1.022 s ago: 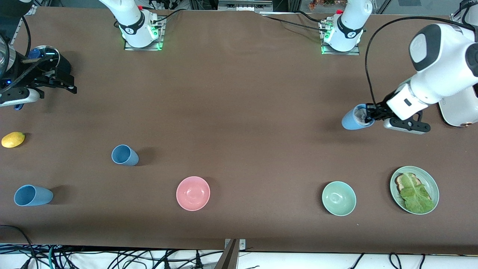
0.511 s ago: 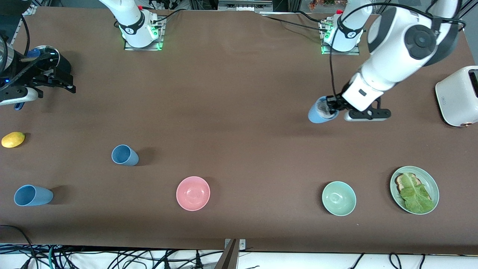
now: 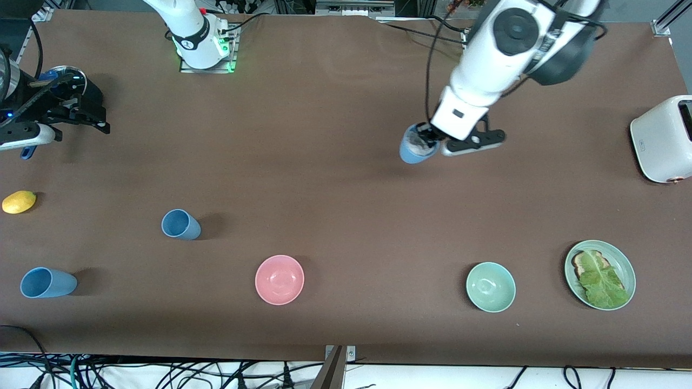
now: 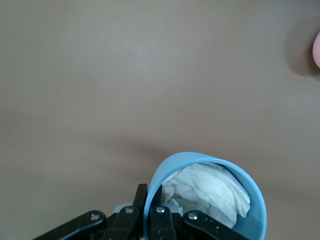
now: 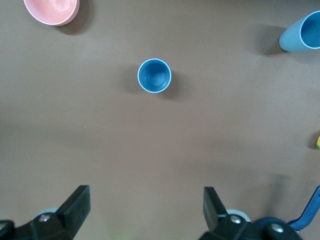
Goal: Stack blue cups with both arms
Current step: 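Carry the tissue cup with the left gripper toward the table middle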
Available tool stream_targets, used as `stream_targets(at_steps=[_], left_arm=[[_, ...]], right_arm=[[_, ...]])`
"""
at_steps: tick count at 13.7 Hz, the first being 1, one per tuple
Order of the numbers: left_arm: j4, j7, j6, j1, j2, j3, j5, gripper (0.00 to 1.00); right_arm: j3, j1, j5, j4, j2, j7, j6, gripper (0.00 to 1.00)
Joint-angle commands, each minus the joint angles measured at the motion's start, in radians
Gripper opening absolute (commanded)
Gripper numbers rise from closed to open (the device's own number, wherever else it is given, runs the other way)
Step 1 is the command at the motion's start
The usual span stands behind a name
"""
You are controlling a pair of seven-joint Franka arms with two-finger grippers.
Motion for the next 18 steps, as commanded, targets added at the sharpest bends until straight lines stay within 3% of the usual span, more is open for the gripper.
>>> stream_targets(at_steps=[1, 8, 15, 18], left_arm=[[0.107, -0.172, -0.018, -0.106, 0.101, 0.012, 0.066, 0.00], [0.276, -0.400, -0.009, -0.378, 0.288, 0.171, 0.138, 0.00], [0.318, -0.403, 0.149, -0.432, 0.433, 0.272, 0.140, 0.00], [0.327, -0.412, 0.213, -0.499, 0.486, 0.351, 0.140, 0.00]], right_arm=[[-0.002, -0.001, -0.009, 0.009, 0.000, -0.013, -0.015, 1.00], [-0.002, -0.001, -0.009, 0.003, 0.023, -0.013, -0.004, 1.00], [-0.002, -0.001, -0.009, -0.001, 0.025, -0.011, -0.001, 1.00], [-0.002, -0.001, -0.009, -0.001, 0.029, -0.011, 0.002, 1.00]])
